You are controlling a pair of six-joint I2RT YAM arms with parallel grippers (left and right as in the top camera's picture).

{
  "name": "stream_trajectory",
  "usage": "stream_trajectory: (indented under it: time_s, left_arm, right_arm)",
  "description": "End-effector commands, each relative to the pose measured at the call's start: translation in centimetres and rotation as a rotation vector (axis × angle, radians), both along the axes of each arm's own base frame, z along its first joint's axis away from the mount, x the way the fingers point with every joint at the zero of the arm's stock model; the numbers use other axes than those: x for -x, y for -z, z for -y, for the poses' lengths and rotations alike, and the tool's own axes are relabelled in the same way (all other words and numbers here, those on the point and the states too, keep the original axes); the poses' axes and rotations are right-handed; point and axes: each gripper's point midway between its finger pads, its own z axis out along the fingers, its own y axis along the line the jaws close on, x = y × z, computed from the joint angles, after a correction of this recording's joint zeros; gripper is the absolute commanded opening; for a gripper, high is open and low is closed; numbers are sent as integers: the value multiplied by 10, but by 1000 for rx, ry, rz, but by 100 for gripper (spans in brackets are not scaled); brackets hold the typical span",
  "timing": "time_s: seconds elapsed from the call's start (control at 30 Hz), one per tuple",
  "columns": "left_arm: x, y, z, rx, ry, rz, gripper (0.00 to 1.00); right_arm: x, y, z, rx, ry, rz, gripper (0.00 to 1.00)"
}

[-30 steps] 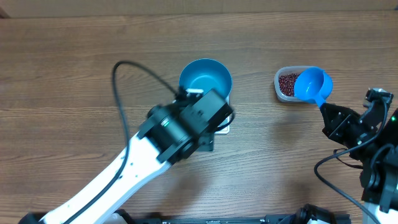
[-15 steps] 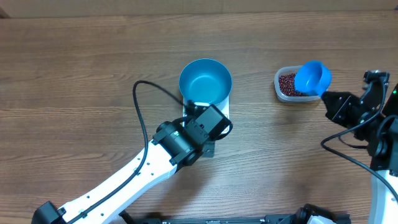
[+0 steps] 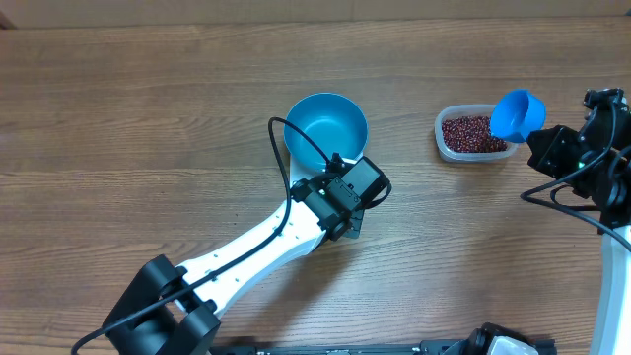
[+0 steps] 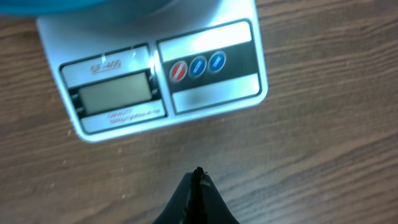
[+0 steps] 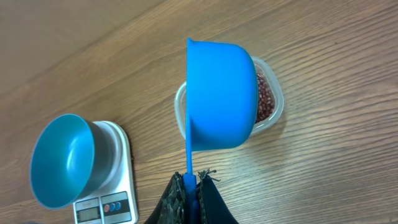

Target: Scoop item into bowl and weigh 150g on scale

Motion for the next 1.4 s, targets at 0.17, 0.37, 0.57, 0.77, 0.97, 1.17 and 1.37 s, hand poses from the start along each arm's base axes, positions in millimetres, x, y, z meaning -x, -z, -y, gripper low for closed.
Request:
stream_trajectory:
  time_s: [0.17, 0.37, 0.57, 0.77, 0.97, 1.17, 1.37]
  left_arm:
    - [-21, 21, 3, -41, -8, 50, 4]
    - [-32, 32, 3, -72, -17, 82, 4]
    - [-46, 36, -2, -92, -38, 123, 4]
    - [-59, 42, -10, -93, -69, 132, 4]
    - [-61, 43, -6, -71, -57, 131, 4]
    - [-58, 57, -6, -84, -50, 98, 4]
    - [-57, 61, 0, -61, -44, 85, 4]
  right_arm:
    - [-8, -20, 8, 69, -11, 68, 4]
    - [-10, -22, 8, 77, -15, 79, 4]
    - [-10, -21, 9, 96, -32, 82, 4]
    - [-10, -21, 11, 107, -23, 78, 4]
    - [-10, -21, 11, 107, -22, 78, 4]
    - [-10, -21, 11, 107, -22, 78, 4]
    - [-10, -21, 12, 108, -22, 80, 4]
